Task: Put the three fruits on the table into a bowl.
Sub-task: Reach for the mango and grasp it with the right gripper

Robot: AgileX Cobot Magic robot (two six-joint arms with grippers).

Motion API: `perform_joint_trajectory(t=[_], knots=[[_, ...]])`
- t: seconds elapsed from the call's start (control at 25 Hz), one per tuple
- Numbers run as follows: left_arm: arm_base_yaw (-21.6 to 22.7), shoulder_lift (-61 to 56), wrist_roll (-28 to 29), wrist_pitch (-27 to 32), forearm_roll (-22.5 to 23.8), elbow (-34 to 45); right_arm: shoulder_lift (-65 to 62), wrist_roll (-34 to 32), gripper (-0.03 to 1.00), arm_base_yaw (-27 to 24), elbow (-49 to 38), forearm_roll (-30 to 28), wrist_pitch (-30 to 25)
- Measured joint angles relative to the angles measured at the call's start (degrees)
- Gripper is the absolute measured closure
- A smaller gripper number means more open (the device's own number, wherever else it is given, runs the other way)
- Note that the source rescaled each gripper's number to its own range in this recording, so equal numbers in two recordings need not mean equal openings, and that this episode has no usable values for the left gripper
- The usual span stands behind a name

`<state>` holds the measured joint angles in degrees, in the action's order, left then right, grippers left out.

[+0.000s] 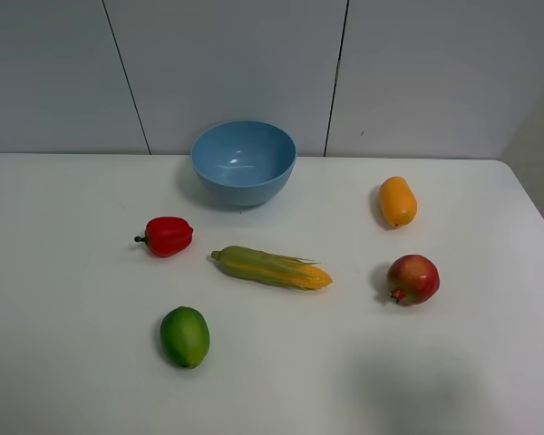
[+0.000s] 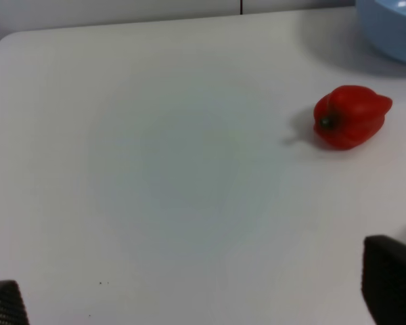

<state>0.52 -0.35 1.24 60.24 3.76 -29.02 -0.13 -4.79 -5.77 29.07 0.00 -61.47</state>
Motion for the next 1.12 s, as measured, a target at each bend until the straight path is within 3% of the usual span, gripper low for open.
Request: perform_joint_trajectory(t=[0.16,0.32,0.6,1.12], knots=[[0.0,0.0,0.0,0.0,0.0,0.0,2.29,-0.98,-0.03,0.86,0.67,0.0,0.0],[0.0,0.0,0.0,0.0,0.0,0.0,14.09,-1.37,-0.03,0.96,5.42,2.52,2.55],[0.0,0.0,0.0,0.0,0.0,0.0,40.75,1.71,-0.03,1.03,17.25,7.79,10.72],[0.0,0.0,0.0,0.0,0.0,0.0,87.14,6.81,-0.03,1.03,33.96,10.84,26.64]])
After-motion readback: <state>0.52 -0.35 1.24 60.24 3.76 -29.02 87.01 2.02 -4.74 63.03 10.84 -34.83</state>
